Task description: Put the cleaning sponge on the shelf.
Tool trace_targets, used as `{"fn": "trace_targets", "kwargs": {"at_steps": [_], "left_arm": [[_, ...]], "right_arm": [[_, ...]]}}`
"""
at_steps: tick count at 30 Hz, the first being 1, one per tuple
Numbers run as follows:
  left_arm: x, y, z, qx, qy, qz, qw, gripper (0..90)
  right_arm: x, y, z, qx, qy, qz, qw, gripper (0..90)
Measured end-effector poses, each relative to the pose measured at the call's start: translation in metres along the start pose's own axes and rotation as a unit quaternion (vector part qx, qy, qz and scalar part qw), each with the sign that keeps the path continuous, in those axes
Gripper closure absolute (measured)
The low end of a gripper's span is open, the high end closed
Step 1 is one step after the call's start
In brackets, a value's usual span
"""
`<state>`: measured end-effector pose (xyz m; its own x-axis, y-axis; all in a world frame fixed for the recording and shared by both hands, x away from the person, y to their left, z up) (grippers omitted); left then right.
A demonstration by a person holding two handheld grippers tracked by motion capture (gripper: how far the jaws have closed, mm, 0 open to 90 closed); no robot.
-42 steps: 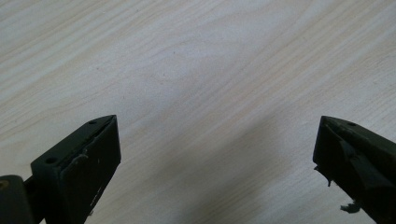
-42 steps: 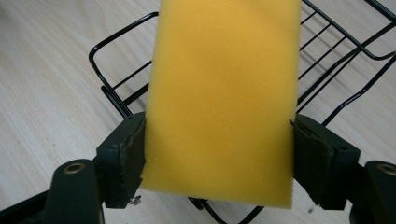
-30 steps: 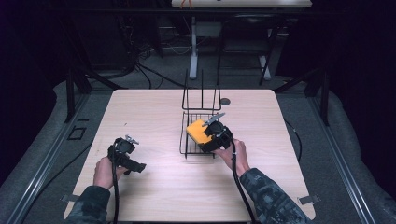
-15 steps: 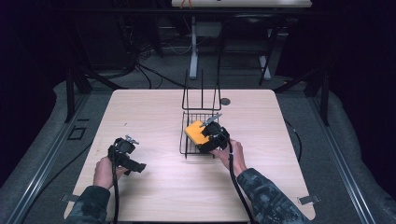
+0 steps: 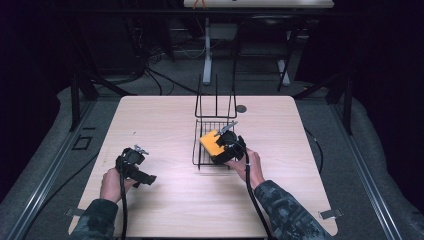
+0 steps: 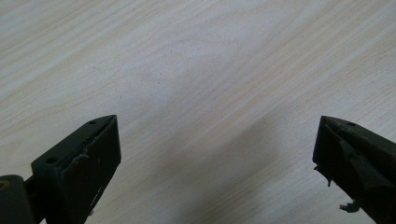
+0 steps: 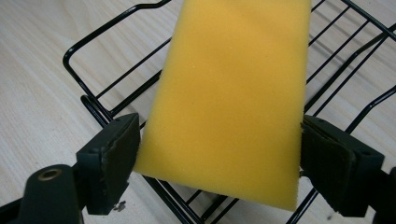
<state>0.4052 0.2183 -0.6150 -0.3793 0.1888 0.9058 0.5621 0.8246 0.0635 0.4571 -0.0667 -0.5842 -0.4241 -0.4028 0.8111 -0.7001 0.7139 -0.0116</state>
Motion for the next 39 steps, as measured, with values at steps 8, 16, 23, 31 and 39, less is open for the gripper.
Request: {"fn": "trace_targets", "kwargs": {"at_steps": [8, 16, 23, 31, 39], "left_arm": [[0.000, -0.001, -0.001, 0.000, -0.001, 0.000, 1.0000, 1.1], [0.000, 0.000, 0.000, 0.005, -0.002, 0.001, 1.0000, 1.0], [0.000, 0.001, 0.000, 0.005, -0.002, -0.001, 1.0000, 1.0], [-0.002, -0.002, -0.001, -0.003, 0.000, 0.002, 1.0000, 0.9], [-0.004, -0.004, -0.005, -0.014, 0.000, 0.000, 0.9999, 1.0]], "right_arm": [[0.008, 0.001, -0.003, 0.007, -0.018, 0.001, 0.9998, 9.9], [0.017, 0.004, -0.008, 0.011, -0.029, -0.010, 0.9995, 7.9], [0.023, 0.004, -0.008, 0.013, -0.032, -0.013, 0.9993, 6.6], [0.040, 0.000, 0.002, 0.015, -0.038, 0.002, 0.9992, 6.2], [0.062, -0.008, 0.012, 0.004, -0.049, 0.017, 0.9986, 7.0]]}}
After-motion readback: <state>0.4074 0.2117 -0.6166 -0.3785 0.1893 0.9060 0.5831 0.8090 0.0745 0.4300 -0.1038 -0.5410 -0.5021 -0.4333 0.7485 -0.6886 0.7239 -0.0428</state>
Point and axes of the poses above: each handheld gripper's, and its own axes: x roughly backward along the jaws, z roughly out of its underside, y roughly to its left, the point moved 8 cm from there along -x, roughly forward along the jaws, and after that the axes turned 1 degree about -z, right-handed, at the moved point
